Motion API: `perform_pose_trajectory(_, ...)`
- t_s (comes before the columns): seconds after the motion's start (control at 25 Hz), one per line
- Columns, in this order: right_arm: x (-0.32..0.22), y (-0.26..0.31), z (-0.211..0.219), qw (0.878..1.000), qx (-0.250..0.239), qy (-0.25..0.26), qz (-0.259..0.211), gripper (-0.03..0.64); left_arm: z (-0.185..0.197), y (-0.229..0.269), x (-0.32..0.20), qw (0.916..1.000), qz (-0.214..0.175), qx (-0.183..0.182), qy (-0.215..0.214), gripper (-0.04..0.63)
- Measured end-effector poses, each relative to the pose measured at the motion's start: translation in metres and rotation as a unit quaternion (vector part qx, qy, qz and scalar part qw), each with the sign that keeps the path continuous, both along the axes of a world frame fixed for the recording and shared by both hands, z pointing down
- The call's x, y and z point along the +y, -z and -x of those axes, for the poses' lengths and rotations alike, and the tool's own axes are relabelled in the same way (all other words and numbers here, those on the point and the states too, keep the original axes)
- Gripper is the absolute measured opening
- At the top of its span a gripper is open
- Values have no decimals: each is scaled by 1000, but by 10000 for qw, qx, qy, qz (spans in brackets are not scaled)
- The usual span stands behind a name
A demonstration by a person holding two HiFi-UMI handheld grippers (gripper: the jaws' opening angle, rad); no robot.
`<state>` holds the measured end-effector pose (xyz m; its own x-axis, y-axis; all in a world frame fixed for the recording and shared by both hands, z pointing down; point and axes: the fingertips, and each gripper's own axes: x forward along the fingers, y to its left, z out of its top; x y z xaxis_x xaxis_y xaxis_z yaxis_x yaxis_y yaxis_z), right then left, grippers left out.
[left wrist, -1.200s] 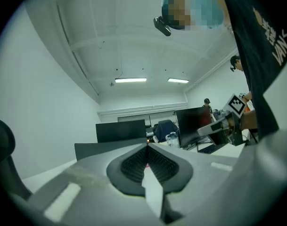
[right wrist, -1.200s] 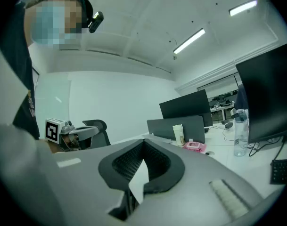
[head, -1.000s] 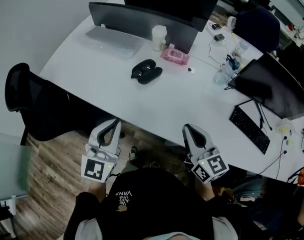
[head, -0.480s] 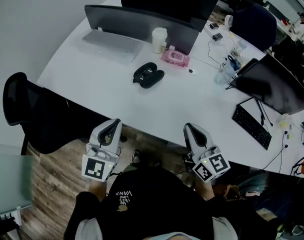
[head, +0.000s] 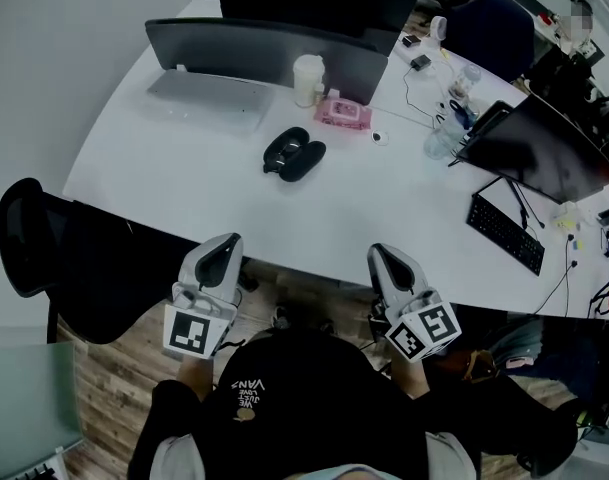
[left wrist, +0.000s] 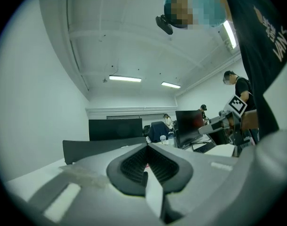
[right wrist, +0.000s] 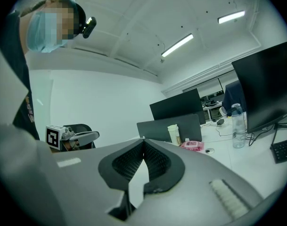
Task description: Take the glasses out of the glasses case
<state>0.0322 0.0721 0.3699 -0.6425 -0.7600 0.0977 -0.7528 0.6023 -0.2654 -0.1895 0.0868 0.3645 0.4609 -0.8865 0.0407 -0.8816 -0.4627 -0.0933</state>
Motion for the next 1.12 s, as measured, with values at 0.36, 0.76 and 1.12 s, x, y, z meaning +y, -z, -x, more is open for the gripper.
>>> perform_pose_trajectory(0.36,5,-4,17,9996,2,-291,27,2,21,-5,-11,9997,13,59,-225,1)
perform_pose_trajectory(0.76,-2,-6,14,9993,28,-372,40,2,26,-20,-28,9997,122,92,-215,1)
perform_pose_trajectory(1.12,-27,-8,11,9997,-29,-237,33,2,21,-23,-52,9999,95,28,-110,2)
